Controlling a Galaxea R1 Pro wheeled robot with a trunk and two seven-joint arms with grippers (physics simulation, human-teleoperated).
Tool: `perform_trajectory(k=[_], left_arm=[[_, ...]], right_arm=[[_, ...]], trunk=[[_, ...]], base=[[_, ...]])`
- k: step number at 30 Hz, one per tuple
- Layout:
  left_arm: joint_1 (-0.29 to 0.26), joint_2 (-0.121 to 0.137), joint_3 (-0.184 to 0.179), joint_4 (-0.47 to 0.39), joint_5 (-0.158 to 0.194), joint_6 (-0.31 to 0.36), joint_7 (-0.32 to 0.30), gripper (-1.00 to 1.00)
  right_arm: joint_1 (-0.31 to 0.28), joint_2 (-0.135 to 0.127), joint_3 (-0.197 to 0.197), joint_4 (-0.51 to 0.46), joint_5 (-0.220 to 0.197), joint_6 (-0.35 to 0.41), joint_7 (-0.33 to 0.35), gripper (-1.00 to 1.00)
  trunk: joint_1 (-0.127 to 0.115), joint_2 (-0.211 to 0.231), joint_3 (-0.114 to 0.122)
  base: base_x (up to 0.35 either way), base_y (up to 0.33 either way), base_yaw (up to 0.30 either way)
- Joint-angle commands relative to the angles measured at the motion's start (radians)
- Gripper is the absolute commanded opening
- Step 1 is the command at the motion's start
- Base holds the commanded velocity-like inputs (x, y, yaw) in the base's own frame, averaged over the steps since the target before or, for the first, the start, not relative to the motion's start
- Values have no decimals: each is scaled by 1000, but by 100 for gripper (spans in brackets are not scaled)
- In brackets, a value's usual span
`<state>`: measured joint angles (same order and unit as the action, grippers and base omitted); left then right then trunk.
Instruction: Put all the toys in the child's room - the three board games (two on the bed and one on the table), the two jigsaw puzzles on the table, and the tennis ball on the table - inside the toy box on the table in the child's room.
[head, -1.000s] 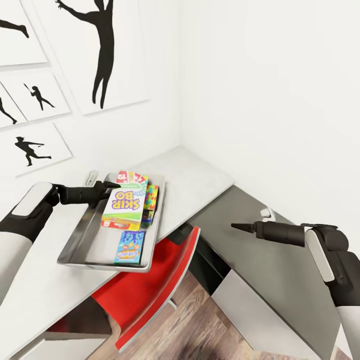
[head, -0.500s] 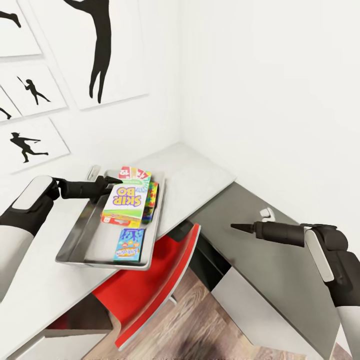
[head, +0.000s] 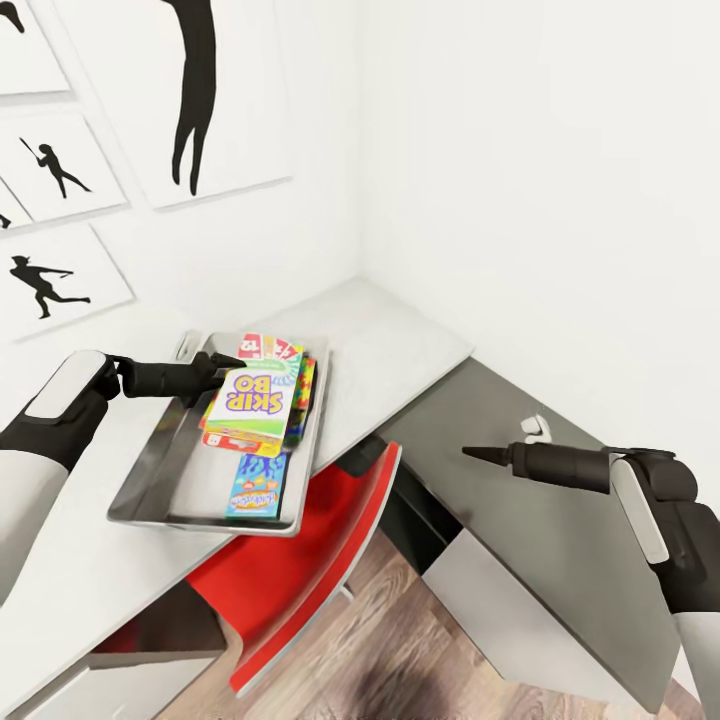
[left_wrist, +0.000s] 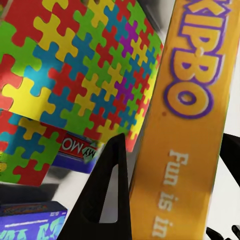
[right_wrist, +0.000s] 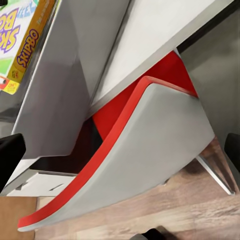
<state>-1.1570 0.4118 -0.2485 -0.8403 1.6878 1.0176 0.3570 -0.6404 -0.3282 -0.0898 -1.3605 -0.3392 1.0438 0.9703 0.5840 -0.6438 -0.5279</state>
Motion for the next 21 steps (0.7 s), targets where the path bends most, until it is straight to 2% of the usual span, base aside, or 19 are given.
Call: perform_trajectory(k=[1, 21], left_arm=[[-1, 1, -3, -1, 12, -1, 9, -100], [-1, 0, -3, 10, 12, -1, 8, -100]], right_arm=[[-1, 0, -1, 0, 3, 3, 5, 100], [-1, -1, -4, 0, 2, 3, 7, 100]], trunk=[[0, -1, -3], [0, -1, -35]], base=[[0, 0, 0], [0, 0, 0]])
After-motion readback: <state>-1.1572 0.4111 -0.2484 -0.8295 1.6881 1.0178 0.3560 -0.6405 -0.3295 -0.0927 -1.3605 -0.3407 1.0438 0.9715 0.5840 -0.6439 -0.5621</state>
